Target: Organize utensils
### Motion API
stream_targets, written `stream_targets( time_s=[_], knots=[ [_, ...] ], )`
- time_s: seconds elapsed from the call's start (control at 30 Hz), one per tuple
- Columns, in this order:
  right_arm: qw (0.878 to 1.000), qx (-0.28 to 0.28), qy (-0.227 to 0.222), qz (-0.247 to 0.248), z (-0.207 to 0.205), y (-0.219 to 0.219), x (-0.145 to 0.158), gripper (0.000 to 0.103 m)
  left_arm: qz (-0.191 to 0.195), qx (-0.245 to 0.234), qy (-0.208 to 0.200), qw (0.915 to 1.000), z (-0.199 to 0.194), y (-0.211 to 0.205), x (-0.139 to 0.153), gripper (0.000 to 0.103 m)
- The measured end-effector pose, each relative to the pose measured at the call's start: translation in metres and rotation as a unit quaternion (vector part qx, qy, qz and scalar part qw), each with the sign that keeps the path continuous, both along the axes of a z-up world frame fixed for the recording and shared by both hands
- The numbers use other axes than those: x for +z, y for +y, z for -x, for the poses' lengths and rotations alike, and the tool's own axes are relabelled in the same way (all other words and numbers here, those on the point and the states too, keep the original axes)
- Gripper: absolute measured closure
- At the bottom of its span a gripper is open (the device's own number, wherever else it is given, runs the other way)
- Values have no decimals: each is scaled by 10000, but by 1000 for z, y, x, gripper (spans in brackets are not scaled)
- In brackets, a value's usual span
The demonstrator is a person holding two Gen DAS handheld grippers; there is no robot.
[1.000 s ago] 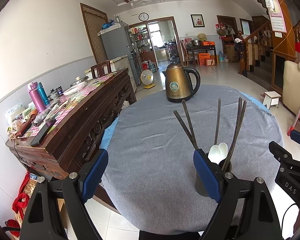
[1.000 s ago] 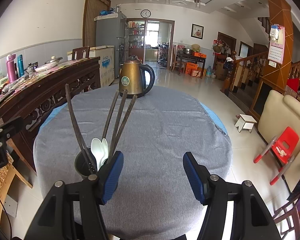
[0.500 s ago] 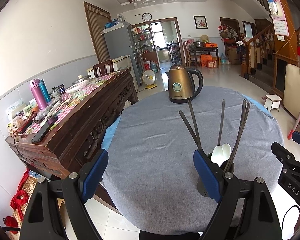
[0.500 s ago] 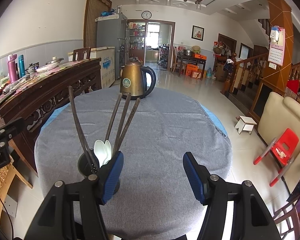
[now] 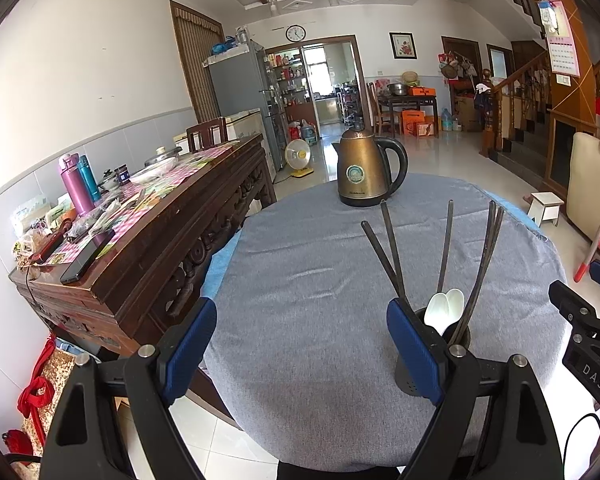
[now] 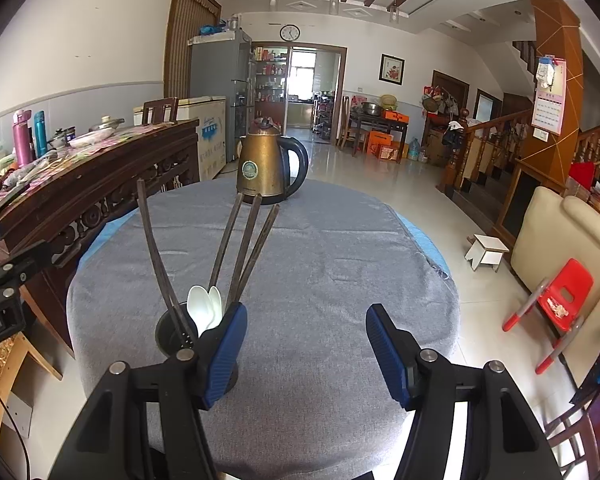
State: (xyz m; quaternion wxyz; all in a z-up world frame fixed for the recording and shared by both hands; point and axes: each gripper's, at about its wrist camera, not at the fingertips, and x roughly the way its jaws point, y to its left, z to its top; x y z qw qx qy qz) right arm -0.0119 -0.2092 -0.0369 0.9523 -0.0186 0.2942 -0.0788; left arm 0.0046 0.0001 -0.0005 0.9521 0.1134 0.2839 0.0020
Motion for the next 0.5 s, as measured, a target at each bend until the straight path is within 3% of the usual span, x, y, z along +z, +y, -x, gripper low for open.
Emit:
stream_targets(
  time_s=[0.37, 0.5],
  knots=[
    [10000, 46, 27, -27, -6, -5, -2, 37, 115, -55, 90, 9999, -14, -3, -6, 16],
    [9999, -26, 46, -147, -15, -14, -6, 37, 396, -4, 366, 9985, -42, 8, -21, 16]
  ],
)
